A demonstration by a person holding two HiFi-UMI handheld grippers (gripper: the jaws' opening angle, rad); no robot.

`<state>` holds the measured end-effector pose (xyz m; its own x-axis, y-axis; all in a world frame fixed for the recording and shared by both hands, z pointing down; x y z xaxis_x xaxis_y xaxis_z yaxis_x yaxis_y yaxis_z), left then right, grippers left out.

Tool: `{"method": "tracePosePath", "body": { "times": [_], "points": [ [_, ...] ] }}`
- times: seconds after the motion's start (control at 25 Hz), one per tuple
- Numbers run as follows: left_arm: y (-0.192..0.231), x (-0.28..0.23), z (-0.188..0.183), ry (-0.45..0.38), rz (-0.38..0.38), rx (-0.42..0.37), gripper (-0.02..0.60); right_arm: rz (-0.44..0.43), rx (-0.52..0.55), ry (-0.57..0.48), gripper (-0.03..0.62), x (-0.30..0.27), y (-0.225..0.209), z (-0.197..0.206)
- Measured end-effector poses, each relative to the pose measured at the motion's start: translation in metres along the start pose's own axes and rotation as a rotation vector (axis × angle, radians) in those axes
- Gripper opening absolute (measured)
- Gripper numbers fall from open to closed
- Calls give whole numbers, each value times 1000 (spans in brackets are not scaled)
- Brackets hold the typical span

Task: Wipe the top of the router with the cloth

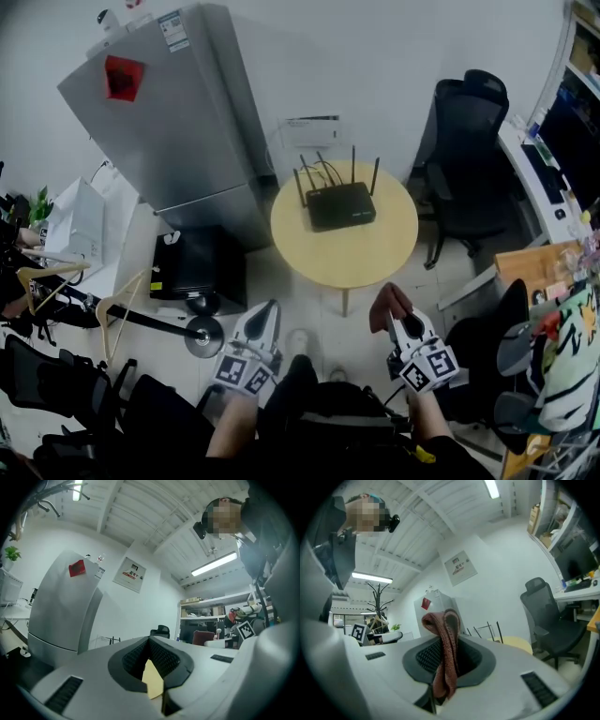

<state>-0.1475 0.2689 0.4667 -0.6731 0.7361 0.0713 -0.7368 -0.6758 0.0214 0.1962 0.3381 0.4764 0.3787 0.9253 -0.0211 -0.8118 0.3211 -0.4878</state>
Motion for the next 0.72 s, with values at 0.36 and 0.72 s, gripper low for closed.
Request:
{"method": "tracePosePath", "body": {
  "times": [0.36, 0.72],
  "points": [
    [57, -41, 17, -10, -32, 38, -6, 38, 0, -2, 63, -64, -27, -11],
    [135, -108, 7, -71, 15, -2, -5, -8, 86, 39, 63, -182, -26, -41]
  ]
}}
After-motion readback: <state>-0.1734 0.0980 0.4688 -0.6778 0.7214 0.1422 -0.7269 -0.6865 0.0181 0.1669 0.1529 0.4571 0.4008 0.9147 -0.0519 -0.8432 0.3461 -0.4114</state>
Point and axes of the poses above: the fingertips, and each gripper's own axes: x backward along the fingers, y to its left, z out of its underside, the point moved 10 cm from there along x, backward along the fingers, and after that the axes turned 11 degrees about -x, right-handed, at the moved point
